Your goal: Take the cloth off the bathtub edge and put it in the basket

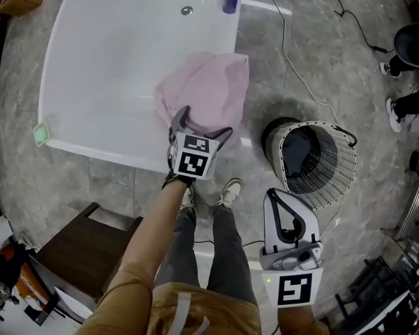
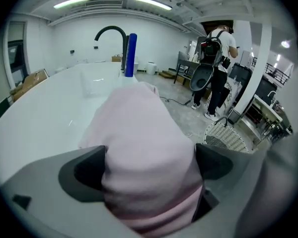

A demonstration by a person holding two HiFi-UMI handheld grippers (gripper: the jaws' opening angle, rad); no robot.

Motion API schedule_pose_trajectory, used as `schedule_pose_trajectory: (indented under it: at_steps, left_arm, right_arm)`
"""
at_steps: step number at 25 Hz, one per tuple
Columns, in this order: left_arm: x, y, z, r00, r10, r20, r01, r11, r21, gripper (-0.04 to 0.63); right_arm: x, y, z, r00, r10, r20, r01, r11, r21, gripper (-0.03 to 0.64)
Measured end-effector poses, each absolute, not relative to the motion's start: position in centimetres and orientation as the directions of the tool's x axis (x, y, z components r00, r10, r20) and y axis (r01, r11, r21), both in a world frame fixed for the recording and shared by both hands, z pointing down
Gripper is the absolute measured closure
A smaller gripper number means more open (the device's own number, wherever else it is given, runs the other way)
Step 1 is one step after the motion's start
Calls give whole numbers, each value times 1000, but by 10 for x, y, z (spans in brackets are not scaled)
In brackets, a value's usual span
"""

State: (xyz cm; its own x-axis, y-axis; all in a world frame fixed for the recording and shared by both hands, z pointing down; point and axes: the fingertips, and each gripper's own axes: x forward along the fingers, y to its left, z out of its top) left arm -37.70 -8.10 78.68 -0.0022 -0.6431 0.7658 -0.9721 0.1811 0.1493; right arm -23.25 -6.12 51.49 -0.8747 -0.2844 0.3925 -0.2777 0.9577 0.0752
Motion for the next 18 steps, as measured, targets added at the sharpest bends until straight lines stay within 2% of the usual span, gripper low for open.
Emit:
schedule_pose_trajectory:
  at_steps: [1, 6, 11, 12, 13, 14, 18]
  left_arm:
    - [-374, -81, 790, -7, -640, 768, -970, 191, 150, 23]
    - [-374, -77, 783, -46, -687, 725, -947, 262, 188, 123]
    - [-384, -68, 760, -74, -727, 683, -932, 294, 212, 250]
    - [-389, -65, 756, -92, -725, 683, -932, 303, 196, 333]
    - [-394, -63, 752, -107, -720, 686, -935, 307, 176, 447]
    - [-397, -61, 749, -110, -716, 689, -940, 301, 162, 483]
    - [-392, -56, 723, -75, -738, 670, -958, 239, 156, 486]
  right_arm:
    - [-232, -63, 517, -875, -284, 392, -279, 958, 70, 614]
    - [-233, -69, 523, -881, -282, 380, -287, 957, 45, 612]
    - [-234, -74, 518, -888, -284, 362, -289, 956, 41, 612]
    - [-234, -74, 518, -888, -285, 361, -291, 956, 39, 614]
    - [-234, -74, 517, -888, -286, 360, -292, 956, 38, 614]
    - [-235, -74, 515, -889, -287, 357, -293, 955, 37, 614]
    - [-239, -69, 499, -899, -285, 332, -290, 956, 34, 613]
